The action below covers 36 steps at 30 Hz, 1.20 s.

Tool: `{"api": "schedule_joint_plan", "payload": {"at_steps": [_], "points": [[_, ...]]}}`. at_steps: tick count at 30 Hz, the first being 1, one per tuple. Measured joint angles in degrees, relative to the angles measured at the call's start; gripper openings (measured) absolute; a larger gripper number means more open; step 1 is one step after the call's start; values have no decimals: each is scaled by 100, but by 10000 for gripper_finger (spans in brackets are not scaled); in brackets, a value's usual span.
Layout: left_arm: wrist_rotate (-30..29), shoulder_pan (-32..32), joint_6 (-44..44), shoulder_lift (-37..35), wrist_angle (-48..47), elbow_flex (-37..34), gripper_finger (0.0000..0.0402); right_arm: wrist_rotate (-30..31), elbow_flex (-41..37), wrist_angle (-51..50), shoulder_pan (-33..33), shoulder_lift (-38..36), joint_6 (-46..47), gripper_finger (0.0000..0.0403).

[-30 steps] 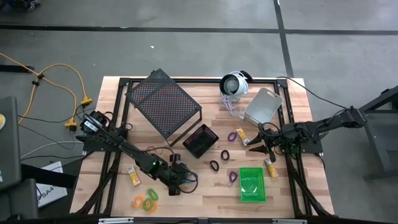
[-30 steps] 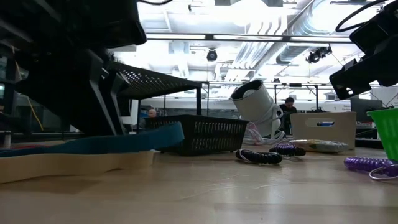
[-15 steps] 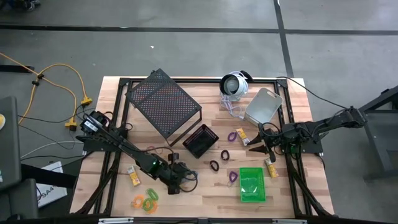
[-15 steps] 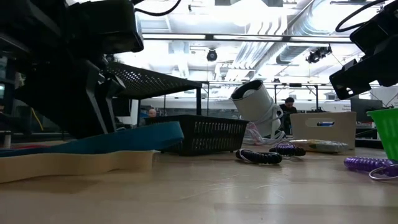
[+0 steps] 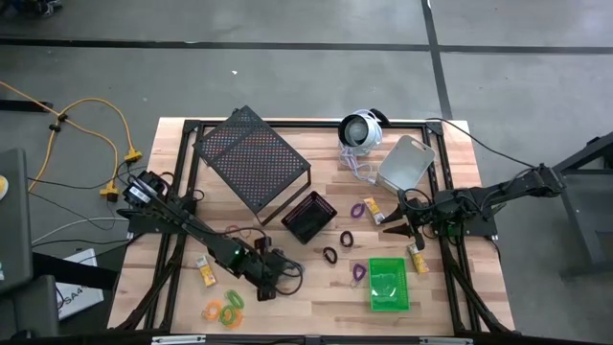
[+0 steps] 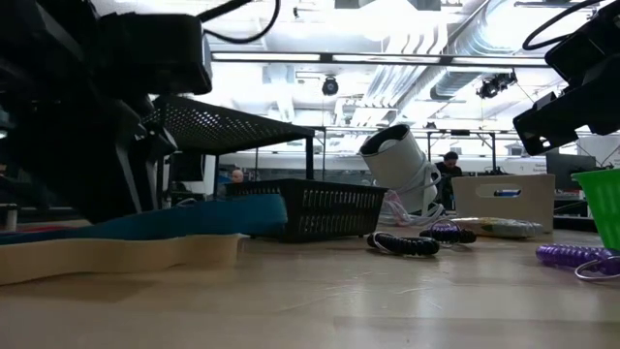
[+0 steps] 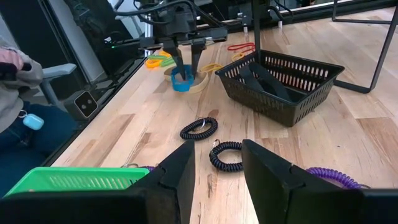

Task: Pick & Place Office Desk Supplies
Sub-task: Put the blue rubber band into the black bin

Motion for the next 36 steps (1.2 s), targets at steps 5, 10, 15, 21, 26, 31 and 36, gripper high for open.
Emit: {"api": "schedule_joint_plan", "payload": {"at_steps": [5,10,15,21,26,31,36], "points": [[-1,0,-14,-2,-12,0,88,0,1,-1,0,0,0,120],[-1,0,-14,-2,-12,0,88,0,1,-1,0,0,0,120],[-1,0,-14,-2,-12,0,85,0,1,-1,0,0,0,120],[-3,0,-12,-2,-12,0,43,1,1,-1,1,0,0,120],[-38,0,-6,-2,1,0,5,2,1,-1,0,0,0,120],[-253,0,203,-2,119,0,2,1,1,-1,0,0,0,120],[-265,0,493,-127,383,0,2,0,1,-1,1,0,0,120]]}}
